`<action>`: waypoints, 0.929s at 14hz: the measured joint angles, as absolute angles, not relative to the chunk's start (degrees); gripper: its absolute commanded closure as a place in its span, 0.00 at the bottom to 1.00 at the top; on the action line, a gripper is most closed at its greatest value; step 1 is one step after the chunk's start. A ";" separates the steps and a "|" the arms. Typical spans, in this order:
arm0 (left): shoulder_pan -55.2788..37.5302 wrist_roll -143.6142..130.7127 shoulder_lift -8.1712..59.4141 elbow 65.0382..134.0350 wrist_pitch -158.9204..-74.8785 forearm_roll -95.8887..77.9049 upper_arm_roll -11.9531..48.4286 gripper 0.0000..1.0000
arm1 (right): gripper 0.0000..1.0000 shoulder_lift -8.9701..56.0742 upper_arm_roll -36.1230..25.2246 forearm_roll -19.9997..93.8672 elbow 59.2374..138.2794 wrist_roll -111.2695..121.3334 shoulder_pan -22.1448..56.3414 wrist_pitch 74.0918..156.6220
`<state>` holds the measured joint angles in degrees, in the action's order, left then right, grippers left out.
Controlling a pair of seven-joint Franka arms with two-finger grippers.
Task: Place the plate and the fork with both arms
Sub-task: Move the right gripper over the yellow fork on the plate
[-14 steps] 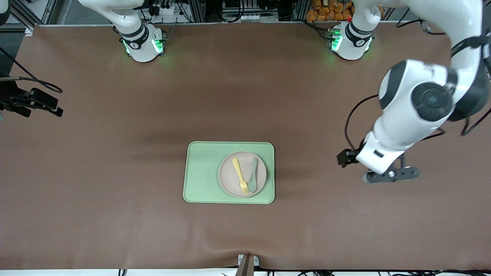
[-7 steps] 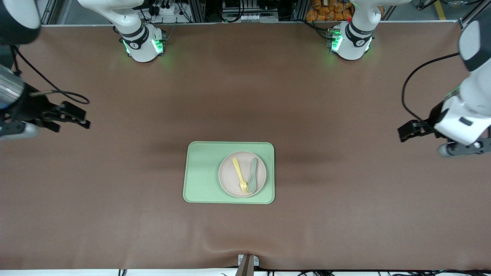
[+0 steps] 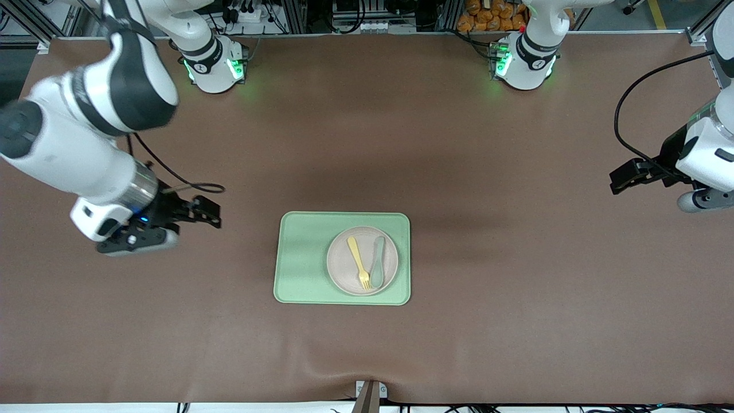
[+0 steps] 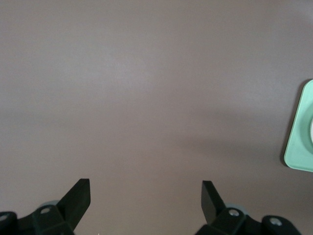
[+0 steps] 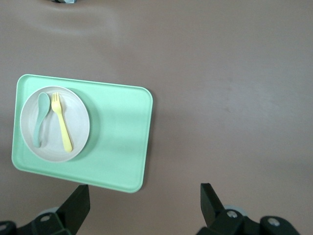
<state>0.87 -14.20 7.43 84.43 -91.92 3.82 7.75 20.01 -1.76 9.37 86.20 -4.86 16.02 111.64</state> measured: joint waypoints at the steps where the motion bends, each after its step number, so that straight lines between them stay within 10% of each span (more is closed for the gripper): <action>1: 0.87 -14.20 6.81 85.31 -91.93 3.79 7.96 0.00 | 0.00 22.92 -1.74 9.40 84.25 -5.02 17.11 112.36; 9: 1.37 -14.20 5.94 86.79 -91.97 1.76 8.31 0.00 | 0.00 45.09 -1.77 9.47 71.54 -10.06 27.78 125.57; 13: 1.48 -14.20 5.93 87.04 -91.97 1.74 8.31 0.00 | 0.15 53.30 -3.73 9.39 64.22 -14.77 32.90 126.47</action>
